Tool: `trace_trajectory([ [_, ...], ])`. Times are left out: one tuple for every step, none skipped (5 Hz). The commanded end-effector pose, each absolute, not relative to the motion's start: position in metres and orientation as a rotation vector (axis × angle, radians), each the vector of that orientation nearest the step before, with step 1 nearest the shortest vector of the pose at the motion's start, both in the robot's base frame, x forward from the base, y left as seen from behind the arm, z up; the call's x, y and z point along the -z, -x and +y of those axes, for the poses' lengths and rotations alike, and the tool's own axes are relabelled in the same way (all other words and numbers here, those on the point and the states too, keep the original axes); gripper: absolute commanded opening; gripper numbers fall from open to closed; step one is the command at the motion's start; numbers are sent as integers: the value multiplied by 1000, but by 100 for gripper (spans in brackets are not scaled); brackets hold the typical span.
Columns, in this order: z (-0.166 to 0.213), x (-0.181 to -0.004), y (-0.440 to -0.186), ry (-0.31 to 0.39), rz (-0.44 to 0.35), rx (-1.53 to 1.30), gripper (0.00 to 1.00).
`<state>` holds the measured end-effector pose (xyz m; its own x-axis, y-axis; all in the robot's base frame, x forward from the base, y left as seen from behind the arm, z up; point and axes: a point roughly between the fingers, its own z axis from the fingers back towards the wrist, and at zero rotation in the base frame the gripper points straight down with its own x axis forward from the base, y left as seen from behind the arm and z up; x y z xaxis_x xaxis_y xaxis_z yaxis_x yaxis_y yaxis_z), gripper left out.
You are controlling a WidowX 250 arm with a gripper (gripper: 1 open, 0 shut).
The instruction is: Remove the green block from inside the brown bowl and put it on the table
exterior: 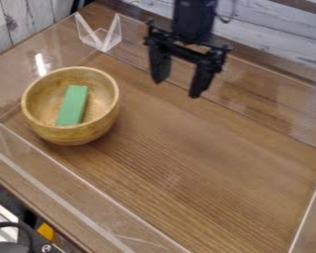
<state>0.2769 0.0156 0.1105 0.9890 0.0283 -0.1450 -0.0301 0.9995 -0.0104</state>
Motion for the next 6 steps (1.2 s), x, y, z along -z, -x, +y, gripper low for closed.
trace_trajectory([
  [45, -131, -268, -2, 73, -54, 100],
  [72, -133, -258, -7, 66, -80, 100],
  [90, -131, -249, -7, 69, -108, 100],
  [99, -126, -245, -5, 78, -122, 100],
  [103, -121, -243, -4, 90, -131, 100],
  [106, -117, -241, -2, 102, -138, 100],
])
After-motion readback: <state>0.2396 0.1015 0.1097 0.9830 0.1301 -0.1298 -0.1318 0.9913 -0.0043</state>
